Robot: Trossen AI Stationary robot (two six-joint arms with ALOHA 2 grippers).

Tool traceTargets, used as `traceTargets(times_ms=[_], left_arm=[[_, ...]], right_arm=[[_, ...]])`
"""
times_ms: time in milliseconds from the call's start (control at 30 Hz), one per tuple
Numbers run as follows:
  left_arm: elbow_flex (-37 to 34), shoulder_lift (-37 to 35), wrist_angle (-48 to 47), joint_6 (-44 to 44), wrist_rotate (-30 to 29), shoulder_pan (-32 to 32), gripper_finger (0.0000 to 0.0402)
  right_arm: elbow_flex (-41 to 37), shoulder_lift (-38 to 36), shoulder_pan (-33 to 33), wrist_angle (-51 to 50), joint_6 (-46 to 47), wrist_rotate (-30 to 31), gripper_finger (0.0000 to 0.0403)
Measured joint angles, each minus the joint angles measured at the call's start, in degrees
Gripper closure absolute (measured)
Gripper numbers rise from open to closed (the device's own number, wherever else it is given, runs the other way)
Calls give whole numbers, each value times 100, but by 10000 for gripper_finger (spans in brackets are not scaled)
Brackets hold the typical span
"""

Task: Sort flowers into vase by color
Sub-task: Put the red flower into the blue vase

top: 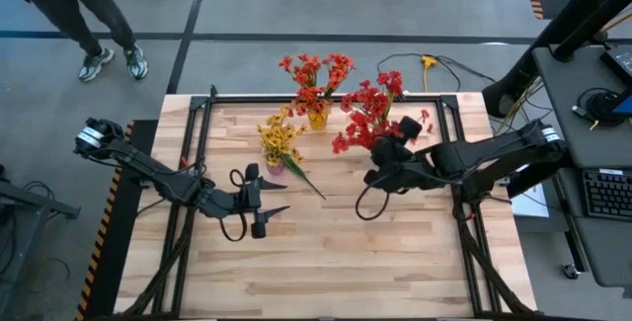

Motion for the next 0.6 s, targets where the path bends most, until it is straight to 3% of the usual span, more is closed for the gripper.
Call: traceTargets(times_ms=[600], left_arm=[[0, 0, 2, 0, -2, 1, 174]], right_arm=[[-447, -76, -286, -88, 580, 2, 335]])
